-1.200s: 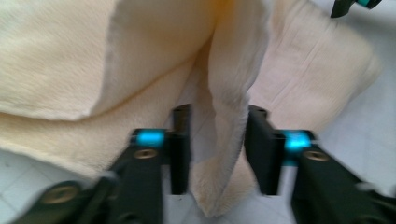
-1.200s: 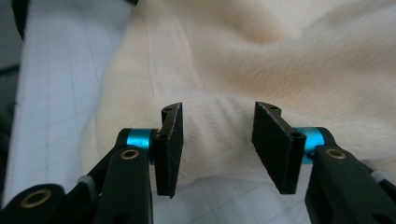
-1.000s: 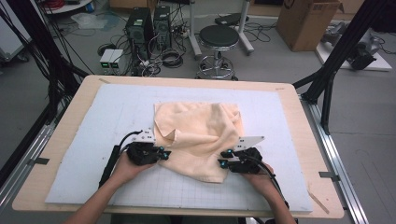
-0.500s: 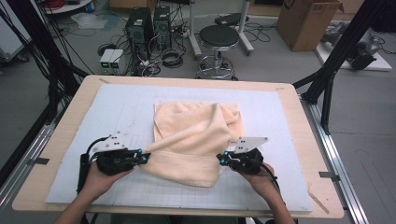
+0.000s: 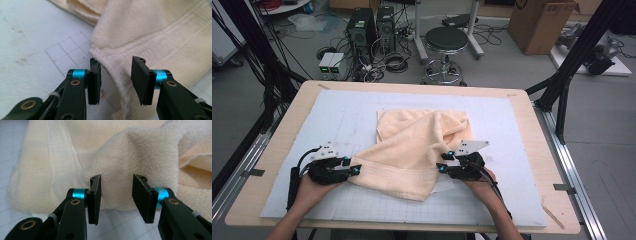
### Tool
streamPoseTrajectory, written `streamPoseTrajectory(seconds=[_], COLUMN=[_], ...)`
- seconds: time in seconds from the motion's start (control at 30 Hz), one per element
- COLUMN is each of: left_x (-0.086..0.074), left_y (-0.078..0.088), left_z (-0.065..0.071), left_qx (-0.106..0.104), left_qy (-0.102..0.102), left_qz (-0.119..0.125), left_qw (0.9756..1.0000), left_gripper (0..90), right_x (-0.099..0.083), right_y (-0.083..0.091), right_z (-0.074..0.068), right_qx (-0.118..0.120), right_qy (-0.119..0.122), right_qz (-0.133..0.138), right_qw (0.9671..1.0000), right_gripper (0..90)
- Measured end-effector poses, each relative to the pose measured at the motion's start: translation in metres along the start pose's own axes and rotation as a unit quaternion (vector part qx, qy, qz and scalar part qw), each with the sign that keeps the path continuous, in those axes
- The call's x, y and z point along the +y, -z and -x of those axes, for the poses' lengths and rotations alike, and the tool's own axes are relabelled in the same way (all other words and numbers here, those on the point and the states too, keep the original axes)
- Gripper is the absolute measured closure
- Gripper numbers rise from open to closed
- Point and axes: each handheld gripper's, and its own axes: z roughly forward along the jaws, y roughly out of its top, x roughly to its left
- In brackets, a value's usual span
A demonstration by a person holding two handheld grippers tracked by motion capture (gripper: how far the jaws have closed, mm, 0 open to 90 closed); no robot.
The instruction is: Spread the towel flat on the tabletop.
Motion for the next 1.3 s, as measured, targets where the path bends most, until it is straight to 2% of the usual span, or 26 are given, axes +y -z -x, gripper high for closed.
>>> streamPoseTrajectory(seconds=[0.07, 0.1, 0.2, 0.27, 0.3, 0.33, 0.4, 0.53, 0.63, 0.73, 0.77, 0.83, 0.9, 1.0, 1.07, 1.13, 1.2, 1.23, 1.3], left_x=[0.0, 0.0, 0.003, 0.004, 0.005, 0.006, 0.006, 0.007, 0.007, 0.006, 0.006, 0.006, 0.005, 0.004, 0.004, 0.003, 0.002, 0.002, 0.003], left_y=[-0.006, -0.007, -0.005, -0.002, -0.001, 0.0, 0.002, 0.004, 0.003, 0.003, 0.003, 0.003, 0.001, -0.001, -0.003, -0.005, -0.006, -0.006, -0.004], left_z=[0.0, 0.0, 0.005, 0.007, 0.008, 0.007, 0.007, 0.007, 0.008, 0.006, 0.005, 0.004, 0.003, 0.002, 0.002, 0.002, 0.002, 0.003, 0.005], left_qx=[-0.007, -0.008, -0.015, -0.018, -0.018, -0.018, -0.017, -0.019, -0.014, -0.012, -0.012, -0.011, -0.008, -0.007, -0.007, -0.007, -0.012, -0.014, -0.018], left_qy=[0.005, 0.004, 0.005, 0.002, 0.002, -0.003, 0.0, 0.006, 0.002, 0.004, 0.003, 0.002, 0.004, 0.008, 0.007, 0.006, 0.004, 0.0, -0.001], left_qz=[-0.007, -0.009, 0.004, 0.012, 0.016, 0.014, 0.018, 0.027, 0.022, 0.022, 0.019, 0.017, 0.015, 0.011, 0.01, 0.005, 0.0, -0.002, 0.005], left_qw=[0.9999, 0.9999, 0.9999, 0.9998, 0.9997, 0.9997, 0.9997, 0.9995, 0.9996, 0.9997, 0.9997, 0.9998, 0.9999, 0.9999, 0.9999, 0.9999, 0.9999, 0.9999, 0.9998], left_gripper=[70.1, 75.4, 82.5, 83.7, 84.0, 84.2, 84.9, 84.7, 83.9, 83.4, 83.3, 81.0, 78.4, 75.6, 75.0, 74.9, 75.4, 77.2, 81.0], right_x=[0.0, 0.0, 0.003, 0.004, 0.003, 0.003, 0.002, 0.001, 0.0, 0.001, 0.001, -0.001, -0.004, -0.005, -0.005, -0.006, -0.008, -0.007, -0.007], right_y=[-0.008, -0.011, -0.016, -0.014, -0.011, -0.007, 0.003, 0.021, 0.027, 0.03, 0.031, 0.031, 0.031, 0.022, 0.01, -0.002, -0.008, -0.008, -0.004], right_z=[-0.001, -0.002, -0.005, -0.003, -0.002, -0.001, -0.001, -0.002, -0.005, -0.01, -0.011, -0.011, -0.007, -0.006, -0.01, -0.012, -0.011, -0.01, -0.009], right_qx=[0.003, 0.004, 0.023, 0.03, 0.036, 0.037, 0.037, 0.029, 0.025, 0.022, 0.02, -0.001, -0.001, 0.019, 0.015, 0.003, 0.007, 0.009, 0.017], right_qy=[0.001, 0.008, 0.017, 0.015, 0.005, 0.001, -0.006, -0.001, 0.003, 0.017, 0.021, 0.02, 0.008, -0.005, 0.008, 0.016, 0.016, 0.017, 0.018], right_qz=[-0.012, -0.016, -0.018, -0.009, -0.005, -0.002, 0.006, 0.023, 0.025, 0.03, 0.029, 0.025, 0.026, 0.019, -0.009, -0.034, -0.044, -0.043, -0.035], right_qw=[0.9999, 0.9998, 0.9994, 0.9994, 0.9993, 0.9993, 0.9993, 0.9993, 0.9994, 0.9992, 0.9992, 0.9995, 0.9996, 0.9996, 0.9998, 0.9993, 0.9989, 0.9989, 0.9991], right_gripper=[66.3, 72.5, 88.8, 89.3, 89.4, 89.5, 89.8, 89.8, 86.5, 86.0, 82.0, 67.1, 59.4, 53.4, 53.2, 61.0, 74.9, 80.3, 83.0])
